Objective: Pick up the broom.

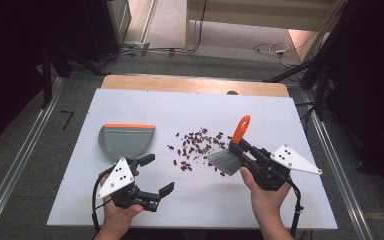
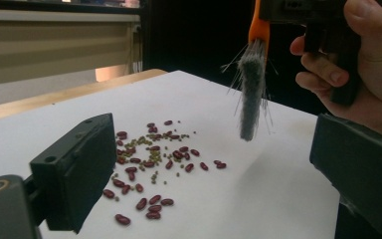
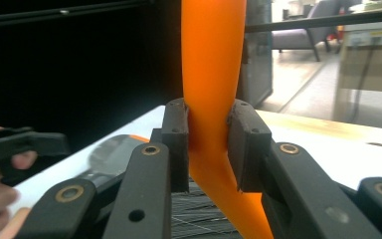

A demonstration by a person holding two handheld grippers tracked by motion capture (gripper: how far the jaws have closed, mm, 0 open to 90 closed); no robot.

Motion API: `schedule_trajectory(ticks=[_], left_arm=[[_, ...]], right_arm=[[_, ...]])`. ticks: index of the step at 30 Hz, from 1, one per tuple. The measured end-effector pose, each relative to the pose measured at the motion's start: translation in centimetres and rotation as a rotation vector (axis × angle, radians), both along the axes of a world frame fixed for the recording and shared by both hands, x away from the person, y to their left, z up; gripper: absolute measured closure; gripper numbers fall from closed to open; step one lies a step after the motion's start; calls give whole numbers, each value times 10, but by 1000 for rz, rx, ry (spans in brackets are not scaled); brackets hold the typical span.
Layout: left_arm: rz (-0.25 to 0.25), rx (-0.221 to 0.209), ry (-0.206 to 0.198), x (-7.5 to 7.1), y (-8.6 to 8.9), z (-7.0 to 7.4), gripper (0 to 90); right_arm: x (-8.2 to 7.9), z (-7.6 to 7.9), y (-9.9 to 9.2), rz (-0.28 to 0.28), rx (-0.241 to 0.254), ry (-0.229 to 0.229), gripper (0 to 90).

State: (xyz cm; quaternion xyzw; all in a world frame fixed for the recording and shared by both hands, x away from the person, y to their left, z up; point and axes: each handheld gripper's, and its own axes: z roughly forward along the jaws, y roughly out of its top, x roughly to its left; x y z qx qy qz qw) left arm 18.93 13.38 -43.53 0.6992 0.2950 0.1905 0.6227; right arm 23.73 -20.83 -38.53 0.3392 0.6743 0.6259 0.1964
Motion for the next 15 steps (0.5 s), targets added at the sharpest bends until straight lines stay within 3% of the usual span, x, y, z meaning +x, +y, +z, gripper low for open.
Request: schedule_trajectory(ticks=[9,15], left_arm=[[-76,-27,68,-2,-28,3,267],[-112,-9,94,-3,-40,1,348]], right_arm=[[-17,-1,35,103,-13,-11,703],[-27,-2,53,160,-12,-12,703]])
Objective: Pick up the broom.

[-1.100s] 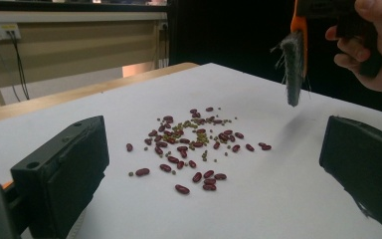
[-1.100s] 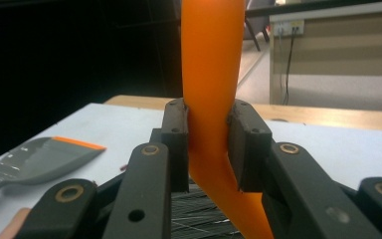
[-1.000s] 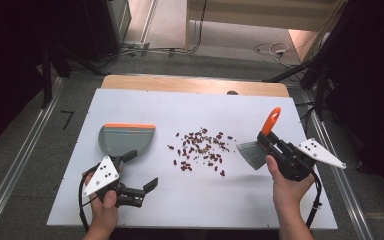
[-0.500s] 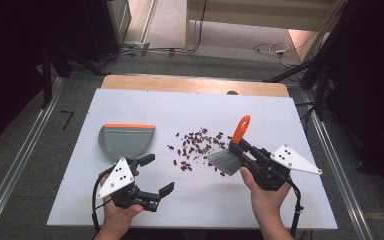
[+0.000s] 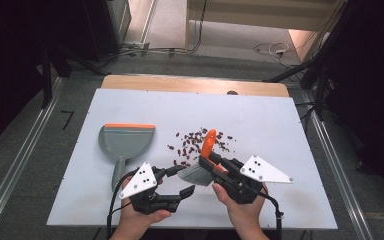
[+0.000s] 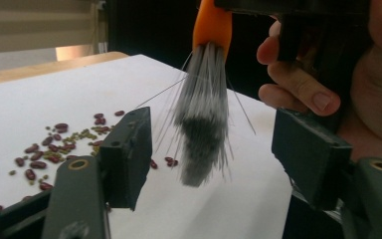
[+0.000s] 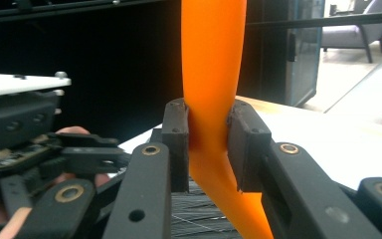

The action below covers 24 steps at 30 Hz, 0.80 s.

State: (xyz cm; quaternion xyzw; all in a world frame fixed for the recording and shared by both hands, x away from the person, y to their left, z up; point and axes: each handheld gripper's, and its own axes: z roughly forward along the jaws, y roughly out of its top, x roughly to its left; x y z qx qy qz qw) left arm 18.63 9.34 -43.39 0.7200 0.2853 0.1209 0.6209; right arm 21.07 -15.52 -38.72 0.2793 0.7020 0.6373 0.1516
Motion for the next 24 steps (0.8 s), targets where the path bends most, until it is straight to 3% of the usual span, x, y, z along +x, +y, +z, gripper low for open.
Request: schedule_trajectory(ticks=[5,11,16,19,20,22,24], left_arm=[[-7,-10,6,-1,-4,0,452],[-12,-11,4,-1,-3,1,710],[-17,-6,2,-1,-1,2,814],[-9,18,2,1,2,2,846],[-9,18,2,1,2,2,850],[-23,18,4,3,6,3,853],[-25,17,0,3,8,3,854]], right_arm=[[-7,0,11,37,3,4,703],[-12,1,18,65,12,7,703],[-10,0,17,77,28,17,702],[-4,1,18,117,-3,25,694],[-3,2,17,127,-15,23,679],[2,3,15,170,-17,29,532],[5,4,12,206,-11,44,442]])
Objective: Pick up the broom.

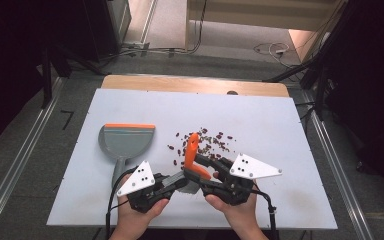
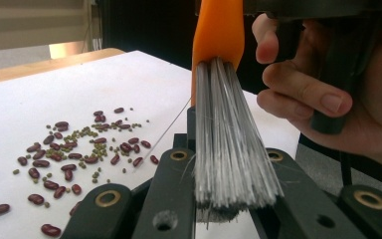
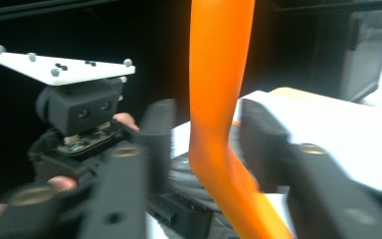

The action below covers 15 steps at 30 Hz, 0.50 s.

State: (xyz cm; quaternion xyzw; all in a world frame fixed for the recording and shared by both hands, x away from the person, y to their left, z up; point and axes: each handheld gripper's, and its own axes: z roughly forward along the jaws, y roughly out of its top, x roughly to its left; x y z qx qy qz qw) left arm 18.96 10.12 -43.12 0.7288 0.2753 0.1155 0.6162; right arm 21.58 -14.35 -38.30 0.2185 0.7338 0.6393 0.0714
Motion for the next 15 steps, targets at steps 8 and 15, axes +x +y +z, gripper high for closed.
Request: schedule_trajectory(ticks=[8,15], left_arm=[[-50,-20,-9,6,20,3,855],[-153,-62,-9,9,30,6,855]], right_arm=[[22,3,-31,79,-41,22,395],[39,-9,-39,235,-124,107,419]])
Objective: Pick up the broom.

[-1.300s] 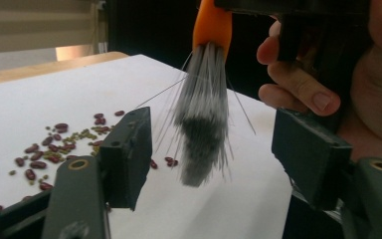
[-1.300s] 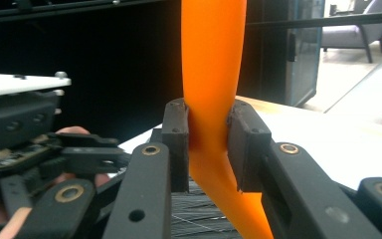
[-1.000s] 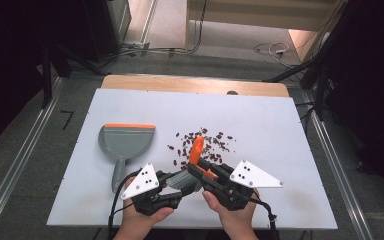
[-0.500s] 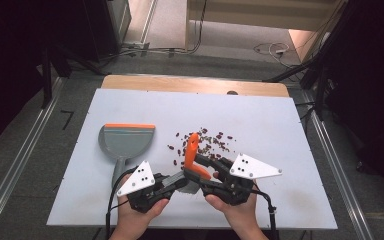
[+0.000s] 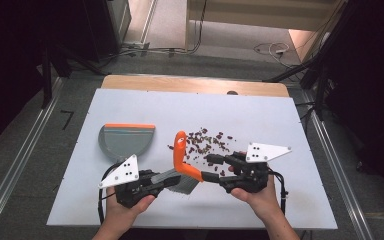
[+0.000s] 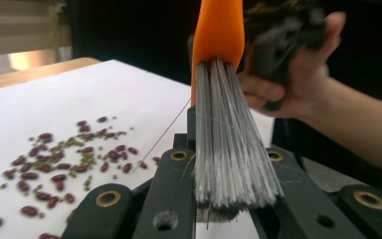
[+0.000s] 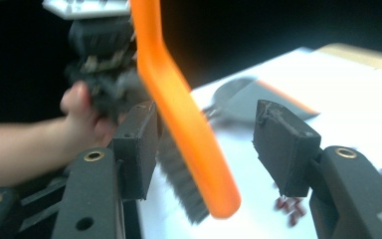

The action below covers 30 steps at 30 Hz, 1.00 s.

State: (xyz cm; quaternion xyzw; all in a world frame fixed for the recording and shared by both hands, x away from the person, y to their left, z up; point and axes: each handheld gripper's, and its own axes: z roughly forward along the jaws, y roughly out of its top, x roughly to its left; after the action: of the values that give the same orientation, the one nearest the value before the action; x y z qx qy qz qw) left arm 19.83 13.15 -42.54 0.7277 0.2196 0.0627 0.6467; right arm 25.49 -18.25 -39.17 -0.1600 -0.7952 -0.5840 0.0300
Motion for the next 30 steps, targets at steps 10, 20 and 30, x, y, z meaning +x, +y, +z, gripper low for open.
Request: schedule_trajectory(ticks=[10,20,30], left_arm=[[-117,-4,-3,-1,-1,2,855],[-197,-19,22,0,-4,2,854],[-230,-32,42,2,-4,1,853]], right_arm=[[-3,-15,17,201,-83,36,519],[-6,-18,21,287,-105,53,585],[-10,-20,25,323,-131,38,680]])
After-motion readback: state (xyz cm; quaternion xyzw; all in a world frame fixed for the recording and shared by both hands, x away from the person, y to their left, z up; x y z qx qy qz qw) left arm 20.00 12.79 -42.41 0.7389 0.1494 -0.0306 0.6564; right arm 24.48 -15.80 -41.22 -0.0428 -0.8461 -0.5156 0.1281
